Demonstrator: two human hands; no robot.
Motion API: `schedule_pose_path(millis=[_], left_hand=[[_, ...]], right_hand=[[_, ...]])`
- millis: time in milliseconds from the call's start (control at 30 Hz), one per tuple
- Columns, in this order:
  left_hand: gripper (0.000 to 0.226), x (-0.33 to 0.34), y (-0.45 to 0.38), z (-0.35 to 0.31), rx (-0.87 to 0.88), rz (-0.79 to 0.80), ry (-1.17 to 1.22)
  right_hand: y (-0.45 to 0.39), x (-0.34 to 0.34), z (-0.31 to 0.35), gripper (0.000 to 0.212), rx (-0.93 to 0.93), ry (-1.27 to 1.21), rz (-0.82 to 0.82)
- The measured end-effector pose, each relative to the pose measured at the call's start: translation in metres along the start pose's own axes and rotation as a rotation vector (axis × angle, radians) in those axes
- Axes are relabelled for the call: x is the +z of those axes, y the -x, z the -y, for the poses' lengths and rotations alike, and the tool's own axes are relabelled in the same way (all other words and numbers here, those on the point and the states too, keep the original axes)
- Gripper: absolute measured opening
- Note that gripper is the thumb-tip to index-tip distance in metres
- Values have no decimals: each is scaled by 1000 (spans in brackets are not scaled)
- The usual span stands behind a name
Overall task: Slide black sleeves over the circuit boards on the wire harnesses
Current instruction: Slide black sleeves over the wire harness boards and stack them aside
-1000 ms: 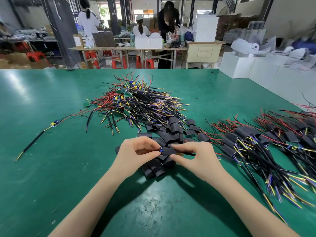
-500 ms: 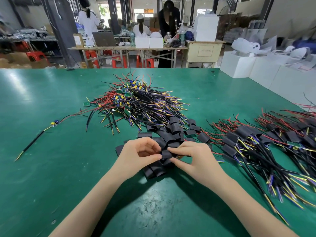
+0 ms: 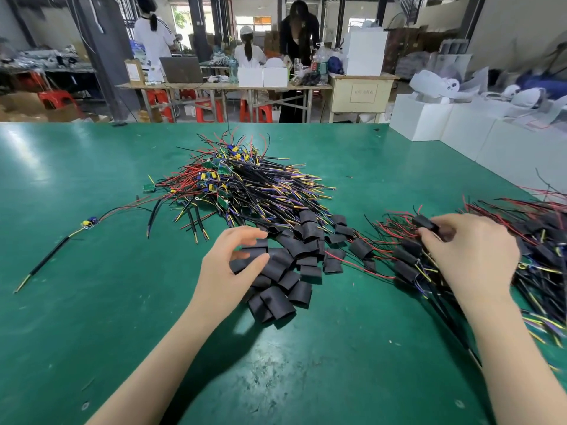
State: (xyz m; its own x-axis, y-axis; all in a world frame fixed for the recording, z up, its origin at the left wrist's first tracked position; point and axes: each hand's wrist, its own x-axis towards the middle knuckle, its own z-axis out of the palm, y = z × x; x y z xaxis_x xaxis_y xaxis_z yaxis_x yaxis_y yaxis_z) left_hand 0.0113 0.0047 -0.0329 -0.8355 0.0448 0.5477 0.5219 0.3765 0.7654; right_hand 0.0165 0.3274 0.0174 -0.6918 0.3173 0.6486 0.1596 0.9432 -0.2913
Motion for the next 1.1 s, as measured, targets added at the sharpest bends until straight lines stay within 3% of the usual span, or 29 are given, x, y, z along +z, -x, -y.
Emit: schedule_pose_path(millis=[100, 267, 333, 500, 600, 667, 767, 1100], left_hand=[[34, 1, 0, 0, 0, 12, -1], [31, -1, 0, 0, -29, -10, -14], [30, -2, -1, 1, -35, -16, -24], [29, -4, -6, 7, -41, -69, -120], [28, -6, -18, 17, -93, -88, -274], [32, -6, -31, 27, -133, -45, -366], [39, -9, -54, 42, -152, 51, -498], [70, -24, -109, 79, -292, 392, -1001]], right_hand=[[1, 4, -3, 18, 58, 52, 115], [6, 6, 13, 13, -57, -206, -99], [10, 8, 24, 9, -142, -301, -115], [35, 22, 52, 3, -367, -390, 154], [49, 36, 60, 28, -566, -353, 436], [58, 45, 64, 46, -684, -263, 584], [65, 54, 67, 51, -746, -258, 671], [60, 54, 66, 11, -775, -392, 634]])
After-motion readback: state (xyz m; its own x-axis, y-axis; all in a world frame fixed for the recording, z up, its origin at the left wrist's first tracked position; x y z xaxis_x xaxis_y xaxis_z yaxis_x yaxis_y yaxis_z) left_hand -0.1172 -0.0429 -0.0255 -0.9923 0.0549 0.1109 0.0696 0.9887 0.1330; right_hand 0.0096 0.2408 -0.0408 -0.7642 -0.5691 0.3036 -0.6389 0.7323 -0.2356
